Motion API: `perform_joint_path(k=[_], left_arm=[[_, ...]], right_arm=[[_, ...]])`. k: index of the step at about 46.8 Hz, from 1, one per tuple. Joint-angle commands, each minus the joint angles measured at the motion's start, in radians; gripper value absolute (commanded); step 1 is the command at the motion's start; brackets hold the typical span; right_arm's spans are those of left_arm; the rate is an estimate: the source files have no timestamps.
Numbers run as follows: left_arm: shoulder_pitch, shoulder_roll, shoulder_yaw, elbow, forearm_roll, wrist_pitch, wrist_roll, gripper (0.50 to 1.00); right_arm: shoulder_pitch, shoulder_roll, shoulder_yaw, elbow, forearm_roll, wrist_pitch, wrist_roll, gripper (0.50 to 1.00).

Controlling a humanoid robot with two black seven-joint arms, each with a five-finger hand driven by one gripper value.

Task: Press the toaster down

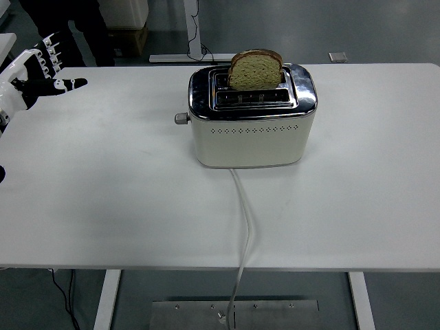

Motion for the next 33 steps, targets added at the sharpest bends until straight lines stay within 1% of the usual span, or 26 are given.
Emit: perform_joint_path(k=[1, 2, 3, 7, 13, 18, 24, 29, 33], left_arm=[[0.000, 0.006, 0.003, -0.007, 0.043, 0.000, 0.000, 1.000], [0.000, 0.006, 0.003, -0.007, 0.043, 0.000, 0.000, 1.000], [0.000, 0.006, 0.016, -0.008, 0.095, 0.000, 0.000, 1.000], [0.002, 0.006, 0.022, -0.008, 0.174, 0.003, 0.000, 1.000], [0.008, 0.029, 0.026, -0.013, 0.211, 0.002, 0.000, 1.000], [0.009, 0.036, 0.032, -0.070, 0.241, 0.002, 0.000, 1.000], [0.009, 0.047, 0.035, -0.137, 0.318, 0.002, 0.000, 1.000], [0.009, 0.050, 0.035, -0.162, 0.378, 0.002, -0.005, 1.000], [0.009, 0.052, 0.035, -0.169, 0.396, 0.003, -0.008, 1.000]], right_arm=[[0.000, 0.000, -0.001, -0.001, 0.000, 0.000, 0.000, 0.998], [0.000, 0.000, -0.001, -0.001, 0.000, 0.000, 0.000, 0.998], [0.000, 0.000, 0.001, -0.001, 0.000, 0.000, 0.000, 0.998], [0.000, 0.000, -0.001, -0.001, 0.000, 0.000, 0.000, 0.998], [0.000, 0.000, 0.001, -0.001, 0.000, 0.000, -0.001, 0.998], [0.000, 0.000, 0.001, -0.001, 0.000, 0.000, 0.000, 0.998], [0.000, 0.000, 0.001, -0.001, 0.000, 0.000, 0.000, 0.998], [0.000, 0.000, -0.001, -0.001, 0.000, 0.000, 0.000, 0.998], [0.000, 0.000, -0.001, 0.001, 0.000, 0.000, 0.000, 0.998]])
